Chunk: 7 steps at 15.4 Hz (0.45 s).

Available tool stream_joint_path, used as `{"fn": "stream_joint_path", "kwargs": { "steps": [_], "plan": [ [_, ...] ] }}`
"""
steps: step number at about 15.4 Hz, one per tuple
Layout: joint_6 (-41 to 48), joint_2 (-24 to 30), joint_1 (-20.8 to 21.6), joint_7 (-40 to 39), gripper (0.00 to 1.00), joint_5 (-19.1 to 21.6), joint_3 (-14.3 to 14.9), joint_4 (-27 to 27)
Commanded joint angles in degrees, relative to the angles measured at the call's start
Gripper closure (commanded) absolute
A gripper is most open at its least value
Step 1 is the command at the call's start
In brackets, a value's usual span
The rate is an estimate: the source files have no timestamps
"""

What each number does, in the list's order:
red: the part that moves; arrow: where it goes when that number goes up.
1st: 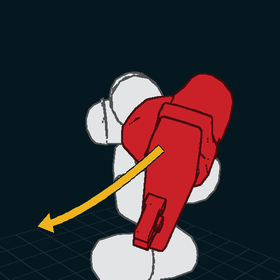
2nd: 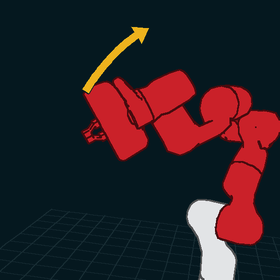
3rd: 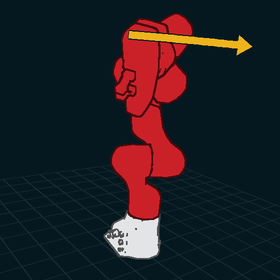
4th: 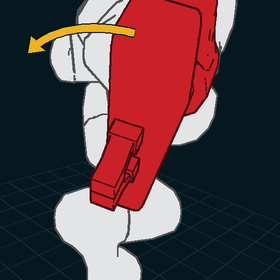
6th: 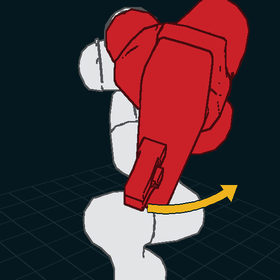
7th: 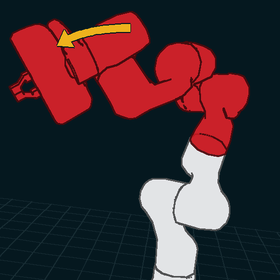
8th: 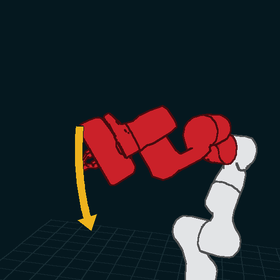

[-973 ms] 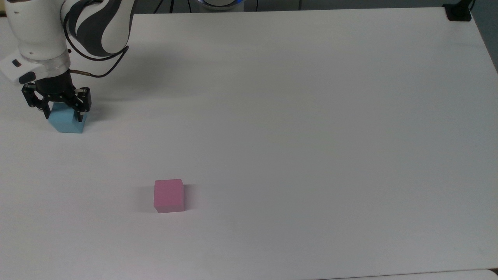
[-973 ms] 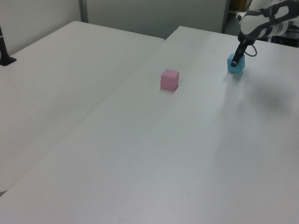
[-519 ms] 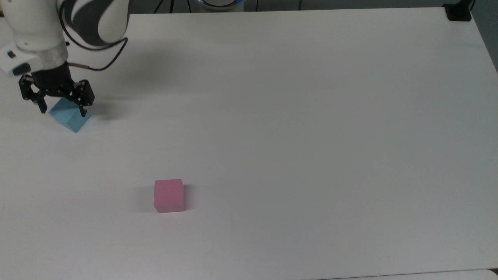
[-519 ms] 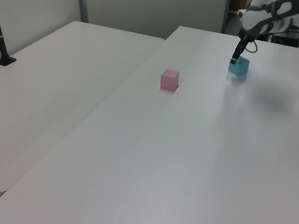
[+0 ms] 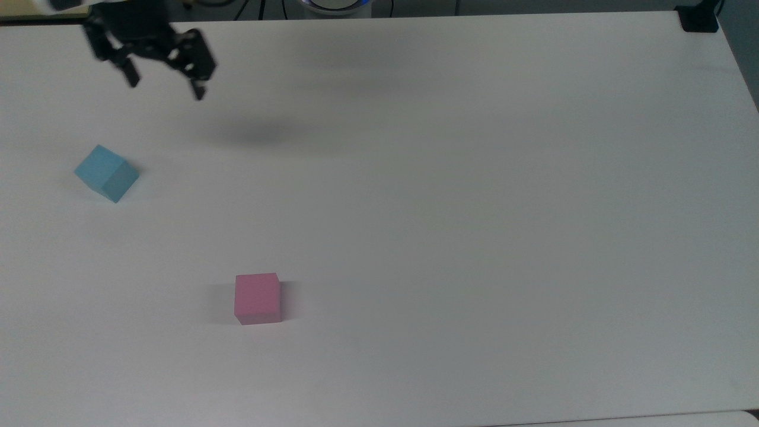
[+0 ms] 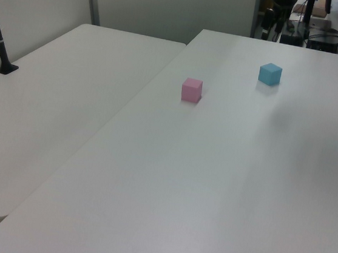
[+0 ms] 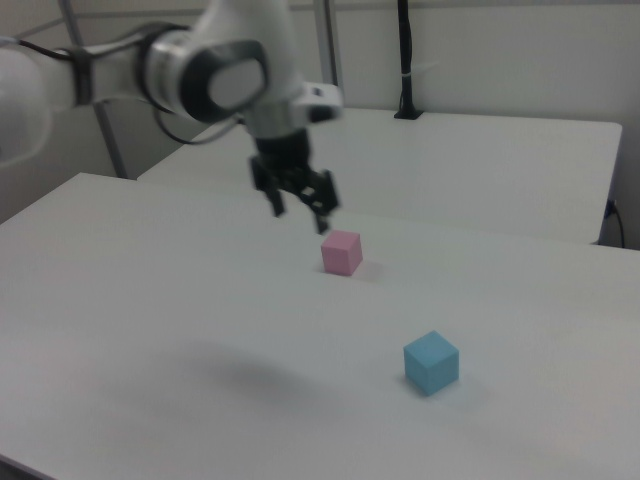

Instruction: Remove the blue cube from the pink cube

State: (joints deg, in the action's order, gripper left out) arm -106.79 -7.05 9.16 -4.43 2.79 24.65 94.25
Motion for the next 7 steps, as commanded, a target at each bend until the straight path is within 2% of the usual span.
{"fn": "stream_joint_path", "kwargs": {
  "steps": [1, 4, 7],
  "plan": [
    [7.90, 4.32, -0.37, 5.04, 0.00, -3.67, -8.11, 0.23],
    [11.15, 5.73, -0.37, 5.66, 0.00, -3.49, -11.90, 0.05],
    [12.13, 6.35, -0.11, 5.66, 0.00, -3.49, -12.26, -0.12]
  ]
}}
